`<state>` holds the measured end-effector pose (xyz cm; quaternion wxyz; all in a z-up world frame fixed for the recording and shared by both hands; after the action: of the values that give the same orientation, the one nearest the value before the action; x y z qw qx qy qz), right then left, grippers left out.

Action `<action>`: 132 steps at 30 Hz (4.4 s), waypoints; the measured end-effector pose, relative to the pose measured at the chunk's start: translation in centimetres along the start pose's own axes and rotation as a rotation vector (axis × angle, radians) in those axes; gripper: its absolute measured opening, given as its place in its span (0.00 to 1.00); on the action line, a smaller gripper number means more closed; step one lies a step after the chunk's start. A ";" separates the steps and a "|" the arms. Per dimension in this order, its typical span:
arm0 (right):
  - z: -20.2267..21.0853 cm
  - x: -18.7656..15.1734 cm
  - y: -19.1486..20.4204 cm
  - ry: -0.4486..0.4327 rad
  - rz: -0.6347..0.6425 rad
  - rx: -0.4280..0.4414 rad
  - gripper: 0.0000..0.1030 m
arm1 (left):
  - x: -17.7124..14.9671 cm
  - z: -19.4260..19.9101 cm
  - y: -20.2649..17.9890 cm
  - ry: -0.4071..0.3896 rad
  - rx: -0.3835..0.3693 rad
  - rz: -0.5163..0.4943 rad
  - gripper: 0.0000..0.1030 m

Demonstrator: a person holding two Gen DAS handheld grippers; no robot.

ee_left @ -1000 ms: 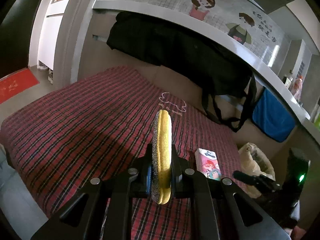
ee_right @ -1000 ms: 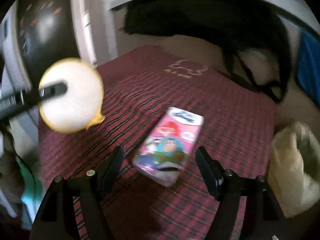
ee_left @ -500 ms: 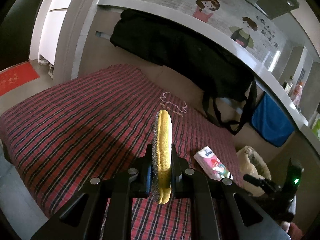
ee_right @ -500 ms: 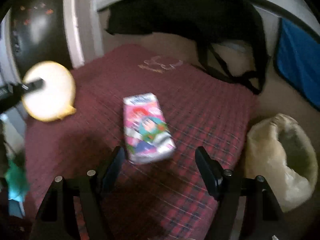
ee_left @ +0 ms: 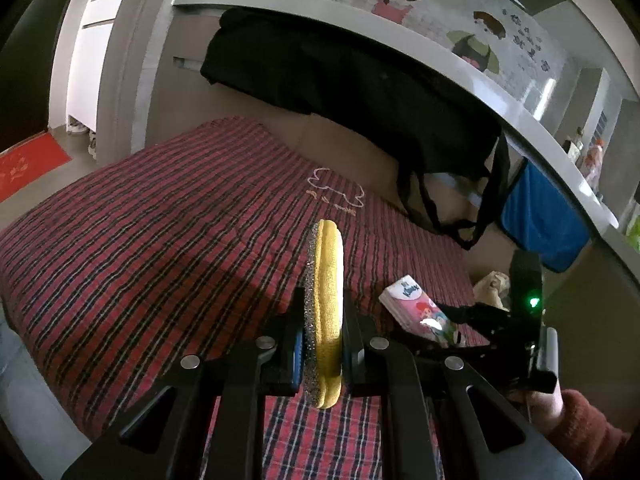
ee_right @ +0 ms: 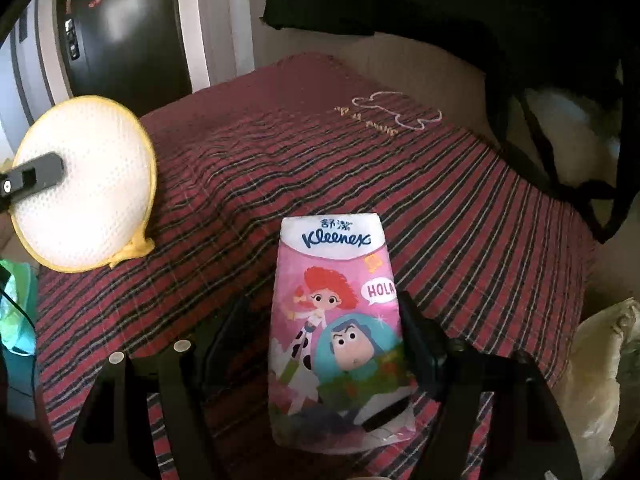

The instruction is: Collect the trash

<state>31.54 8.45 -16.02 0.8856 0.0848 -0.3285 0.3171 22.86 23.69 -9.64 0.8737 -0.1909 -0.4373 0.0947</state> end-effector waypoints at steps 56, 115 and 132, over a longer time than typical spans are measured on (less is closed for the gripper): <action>22.7 -13.1 -30.9 -0.402 -0.599 -0.374 0.42 | -3.4 -16.1 -37.8 0.053 -0.356 -0.430 0.14; 32.0 -21.5 -4.5 -0.484 -0.535 -0.446 0.72 | -11.4 11.6 -24.4 -0.100 0.065 -0.489 0.56; 31.4 -20.6 -3.5 -0.479 -0.508 -0.425 0.73 | -11.3 12.0 -22.9 -0.091 0.108 -0.448 0.56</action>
<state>5.14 -16.00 -4.80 0.8320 0.0496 -0.5523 -0.0155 6.39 2.16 -1.82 0.8612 -0.0377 -0.5020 -0.0698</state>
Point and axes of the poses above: each gripper's, at about its wrist camera, not at the fingertips, and z roughly against the way its jaws point, y to its left, x to its top, the point moved 7 cm from there along -z, roughly the way its jaws point, and after that the axes turned 2 degrees about -x, right-handed, at the moved point
